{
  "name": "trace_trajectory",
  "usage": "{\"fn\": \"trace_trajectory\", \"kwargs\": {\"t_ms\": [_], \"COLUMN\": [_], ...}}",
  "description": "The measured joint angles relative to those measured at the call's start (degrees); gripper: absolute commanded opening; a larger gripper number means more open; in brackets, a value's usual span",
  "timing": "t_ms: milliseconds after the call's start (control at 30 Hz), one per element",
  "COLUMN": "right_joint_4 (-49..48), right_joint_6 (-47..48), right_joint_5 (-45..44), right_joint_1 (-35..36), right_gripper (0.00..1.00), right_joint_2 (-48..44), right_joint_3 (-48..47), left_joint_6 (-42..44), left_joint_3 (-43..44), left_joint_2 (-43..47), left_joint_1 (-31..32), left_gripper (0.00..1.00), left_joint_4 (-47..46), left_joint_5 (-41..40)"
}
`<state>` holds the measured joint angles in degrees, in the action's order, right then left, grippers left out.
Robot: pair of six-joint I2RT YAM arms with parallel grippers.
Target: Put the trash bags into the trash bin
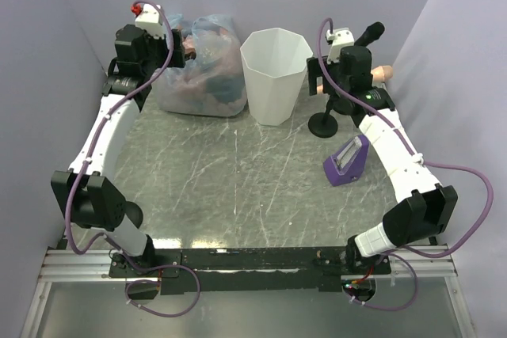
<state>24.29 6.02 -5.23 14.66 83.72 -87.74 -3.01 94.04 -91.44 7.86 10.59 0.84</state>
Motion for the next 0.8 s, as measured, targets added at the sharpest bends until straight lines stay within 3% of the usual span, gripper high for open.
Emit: {"fn": "trace_trajectory", "kwargs": {"t_ms": [200,367,467,600,800], "right_joint_4": [0.0,0.7,1.5,2.3,4.2], "right_joint_6": [3.4,6.8,7.6,8.0,7.8], "right_joint_5": [0.8,2.9,4.3,6.5,11.4], "right_joint_1": [0.3,0.5,0.5,0.5,0.5], "right_gripper": [0.99,0.99,0.99,0.99,0.98], "right_joint_2": [-0.1,-1.1,-1.5,-2.6,-4.1], "right_joint_3": [0.1,2.4,3.8,6.1,8.6], "left_joint_6": [5.6,10.0,11.3,9.1,-0.3], "left_joint_3": [4.2,17.2,24.2,26.8,28.3], "left_joint_2": [-3.0,-13.5,-20.0,-25.7,-32.3], "left_joint_1": [0.0,0.0,-0.2,-0.6,-1.2], "left_gripper": [0.99,0.84,0.84,0.73,0.70], "left_joint_4": [-2.7,-3.6,-3.3,-3.7,-5.3], "left_joint_5": [2.2,3.2,3.9,3.8,2.3]}}
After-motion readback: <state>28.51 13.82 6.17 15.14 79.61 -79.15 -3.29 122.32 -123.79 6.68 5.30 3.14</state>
